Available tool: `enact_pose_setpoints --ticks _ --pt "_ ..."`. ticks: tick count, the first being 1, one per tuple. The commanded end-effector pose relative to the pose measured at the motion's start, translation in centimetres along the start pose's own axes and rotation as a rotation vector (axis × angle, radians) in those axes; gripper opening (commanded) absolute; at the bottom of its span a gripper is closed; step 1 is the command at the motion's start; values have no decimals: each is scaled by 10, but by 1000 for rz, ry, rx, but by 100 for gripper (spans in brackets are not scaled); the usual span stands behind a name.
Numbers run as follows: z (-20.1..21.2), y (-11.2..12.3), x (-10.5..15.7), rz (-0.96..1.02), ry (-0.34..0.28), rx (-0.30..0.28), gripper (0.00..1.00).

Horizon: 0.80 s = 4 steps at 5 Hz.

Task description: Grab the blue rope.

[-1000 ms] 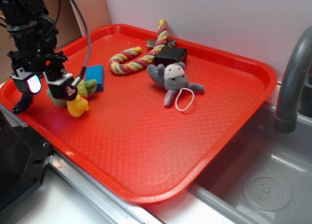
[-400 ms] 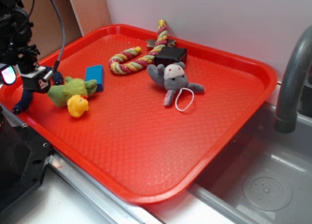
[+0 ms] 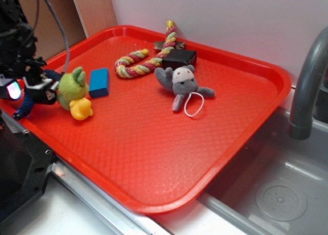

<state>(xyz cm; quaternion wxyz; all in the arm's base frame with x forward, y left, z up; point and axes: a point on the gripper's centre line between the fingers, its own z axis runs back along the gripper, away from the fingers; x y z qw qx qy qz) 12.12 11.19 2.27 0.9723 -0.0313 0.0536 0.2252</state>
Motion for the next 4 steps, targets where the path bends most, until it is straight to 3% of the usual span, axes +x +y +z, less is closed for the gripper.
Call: enact_pose_setpoints --ticks 1,2,4 --pt "-42 13 -34 -27 80 50 98" --pt "-40 14 -35 -27 62 77 0" --pt "-16 7 -35 -126 11 79 0"
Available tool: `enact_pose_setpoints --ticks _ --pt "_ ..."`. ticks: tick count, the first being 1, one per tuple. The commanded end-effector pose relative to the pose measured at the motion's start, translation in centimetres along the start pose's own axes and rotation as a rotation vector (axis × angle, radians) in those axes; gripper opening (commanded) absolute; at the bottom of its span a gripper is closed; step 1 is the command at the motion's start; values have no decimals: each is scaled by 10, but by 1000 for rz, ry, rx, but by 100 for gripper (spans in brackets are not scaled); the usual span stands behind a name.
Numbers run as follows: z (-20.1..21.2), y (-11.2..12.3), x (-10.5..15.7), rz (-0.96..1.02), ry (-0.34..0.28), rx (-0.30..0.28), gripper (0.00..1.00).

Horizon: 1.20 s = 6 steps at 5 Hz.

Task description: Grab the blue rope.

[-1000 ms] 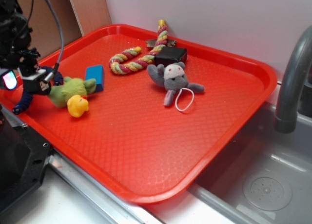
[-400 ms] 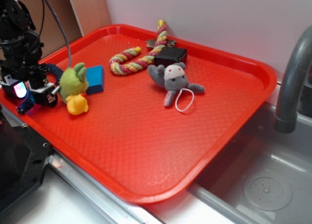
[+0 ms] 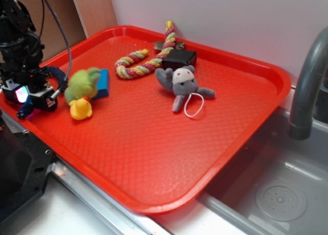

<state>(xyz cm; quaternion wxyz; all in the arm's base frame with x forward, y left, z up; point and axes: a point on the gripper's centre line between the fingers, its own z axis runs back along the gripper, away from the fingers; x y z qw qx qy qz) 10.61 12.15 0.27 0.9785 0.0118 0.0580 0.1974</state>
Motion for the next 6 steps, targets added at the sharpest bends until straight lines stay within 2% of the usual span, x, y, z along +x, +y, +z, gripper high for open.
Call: enact_pose_setpoints --ticks 1,2,3,4,5,6 --pt "29 -12 -29 -104 -32 -24 0" --pt "84 -68 -6 -136 -69 -50 0" --pt "141 -104 20 -219 -93 -76 0" --pt "198 -146 40 -323 -154 -73 0" --pt "241 -163 22 -399 -178 -64 0" --pt "257 -176 -3 -443 -199 -58 0"
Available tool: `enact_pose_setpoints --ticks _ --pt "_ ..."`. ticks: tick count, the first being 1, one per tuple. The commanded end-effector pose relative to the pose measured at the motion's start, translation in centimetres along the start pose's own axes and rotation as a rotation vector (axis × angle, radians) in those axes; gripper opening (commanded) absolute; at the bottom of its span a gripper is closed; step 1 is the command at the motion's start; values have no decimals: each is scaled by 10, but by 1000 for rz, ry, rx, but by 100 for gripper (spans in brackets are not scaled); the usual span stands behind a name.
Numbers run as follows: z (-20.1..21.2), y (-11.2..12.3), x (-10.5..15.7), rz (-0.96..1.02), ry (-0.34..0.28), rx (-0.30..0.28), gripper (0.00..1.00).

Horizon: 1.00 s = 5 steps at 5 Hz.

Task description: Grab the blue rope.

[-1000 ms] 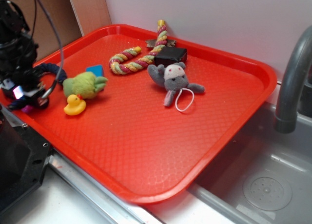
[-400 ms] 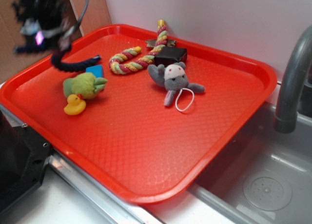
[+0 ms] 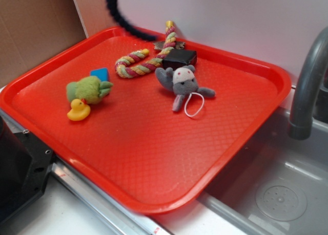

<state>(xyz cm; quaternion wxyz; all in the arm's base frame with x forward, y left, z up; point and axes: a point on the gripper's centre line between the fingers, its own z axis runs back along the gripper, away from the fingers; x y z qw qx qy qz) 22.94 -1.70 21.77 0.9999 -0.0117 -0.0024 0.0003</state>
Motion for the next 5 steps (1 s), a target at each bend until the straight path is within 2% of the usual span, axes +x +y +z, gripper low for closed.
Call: enact_pose_setpoints --ticks 1,2,3,4,5 --pt "20 -28 -54 -38 -70 -26 0" --pt "8 -42 -77 -68 -45 -22 0" --pt "-4 -42 -93 -44 -15 -1 0" --pt "-4 -31 -92 6 -32 14 0" --pt "-8 -18 -88 53 -27 2 0"
